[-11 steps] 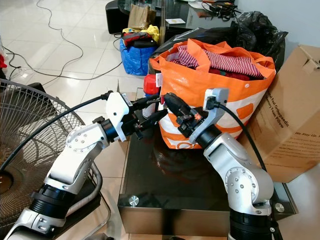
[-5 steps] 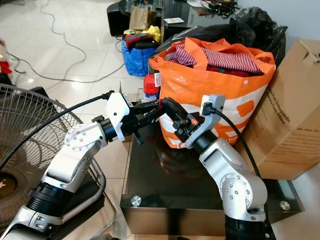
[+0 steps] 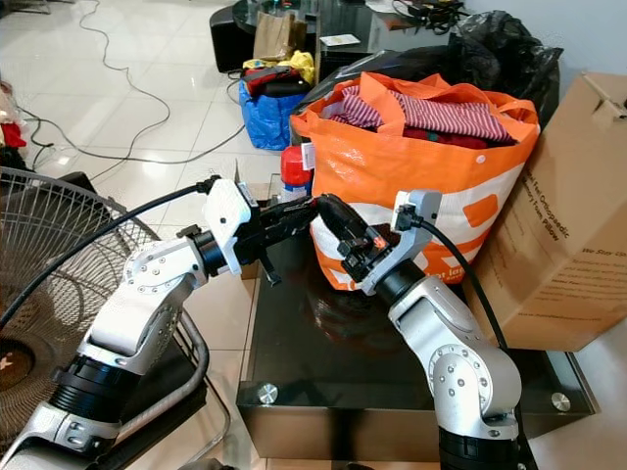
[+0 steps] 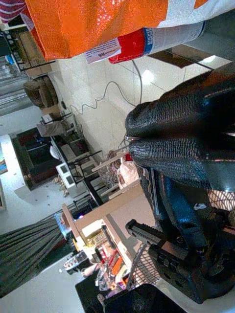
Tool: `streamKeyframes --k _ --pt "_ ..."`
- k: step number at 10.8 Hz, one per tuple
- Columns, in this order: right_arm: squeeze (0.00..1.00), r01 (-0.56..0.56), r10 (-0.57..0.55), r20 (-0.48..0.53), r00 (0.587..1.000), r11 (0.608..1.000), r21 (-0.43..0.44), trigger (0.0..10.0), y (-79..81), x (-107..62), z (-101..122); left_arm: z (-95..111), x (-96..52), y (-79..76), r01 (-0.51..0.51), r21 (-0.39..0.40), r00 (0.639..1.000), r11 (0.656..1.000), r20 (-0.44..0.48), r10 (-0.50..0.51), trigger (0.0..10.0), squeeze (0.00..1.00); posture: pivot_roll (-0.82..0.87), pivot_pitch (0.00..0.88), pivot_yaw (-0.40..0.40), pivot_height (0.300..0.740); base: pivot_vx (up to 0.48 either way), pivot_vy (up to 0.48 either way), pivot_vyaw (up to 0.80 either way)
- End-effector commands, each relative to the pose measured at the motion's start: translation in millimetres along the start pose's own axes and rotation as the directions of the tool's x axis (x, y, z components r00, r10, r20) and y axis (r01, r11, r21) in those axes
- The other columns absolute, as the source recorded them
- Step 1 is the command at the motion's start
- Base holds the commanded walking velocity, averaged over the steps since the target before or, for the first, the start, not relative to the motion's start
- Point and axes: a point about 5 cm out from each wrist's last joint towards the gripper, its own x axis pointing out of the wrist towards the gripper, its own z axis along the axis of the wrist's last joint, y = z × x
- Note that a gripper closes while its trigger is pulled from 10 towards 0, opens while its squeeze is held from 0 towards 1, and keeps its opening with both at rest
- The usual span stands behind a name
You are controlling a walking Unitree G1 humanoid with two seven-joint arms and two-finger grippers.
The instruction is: Hang keys on a hook
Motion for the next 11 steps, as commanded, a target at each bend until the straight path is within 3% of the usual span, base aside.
streamKeyframes --k 1,3,5,9,10,11 --pt "0.00 0.018 -0.018 0.017 1.000 1.000 -0.011 0.0 -3.3 -0.1 4 4 0.8 -0.7 0.006 0.003 1.000 1.000 0.016 -0.006 0.0 0.00 -0.03 0.000 0.012 0.740 0.000 0.000 0.00" --pt "0.00 0.038 -0.038 0.020 0.999 0.999 -0.002 0.0 -7.5 -0.5 6 5 -1.2 -0.5 -0.009 -0.030 0.999 1.000 0.041 0.010 0.0 0.00 -0.02 0.000 0.003 0.740 0.000 0.000 0.00" --pt "0.00 0.055 -0.055 0.026 0.998 0.998 0.012 0.0 -11.2 -0.5 7 2 -3.1 3.8 -0.064 -0.121 0.996 0.991 0.048 0.070 0.0 0.00 -0.02 0.000 -0.004 0.740 0.000 0.000 0.00" --pt "0.00 0.061 -0.061 0.021 0.998 0.998 0.008 0.0 -12.6 -0.2 7 1 -1.7 4.2 -0.067 -0.132 0.997 0.989 0.036 0.072 0.0 0.00 -0.02 0.000 -0.003 0.740 0.000 0.000 0.00" --pt "0.00 0.066 -0.066 0.020 0.998 0.998 0.003 2.4 -13.3 -0.1 7 1 -1.1 4.0 -0.064 -0.134 0.997 0.989 0.037 0.070 0.0 0.00 -0.03 0.000 -0.002 0.740 0.000 0.000 0.00" --pt "0.00 0.085 -0.085 0.022 0.996 0.996 0.007 10.0 -15.6 -0.5 7 1 -0.4 3.8 -0.063 -0.137 0.997 0.989 0.038 0.068 0.0 0.00 -0.03 0.000 -0.002 0.740 0.000 0.000 0.00"
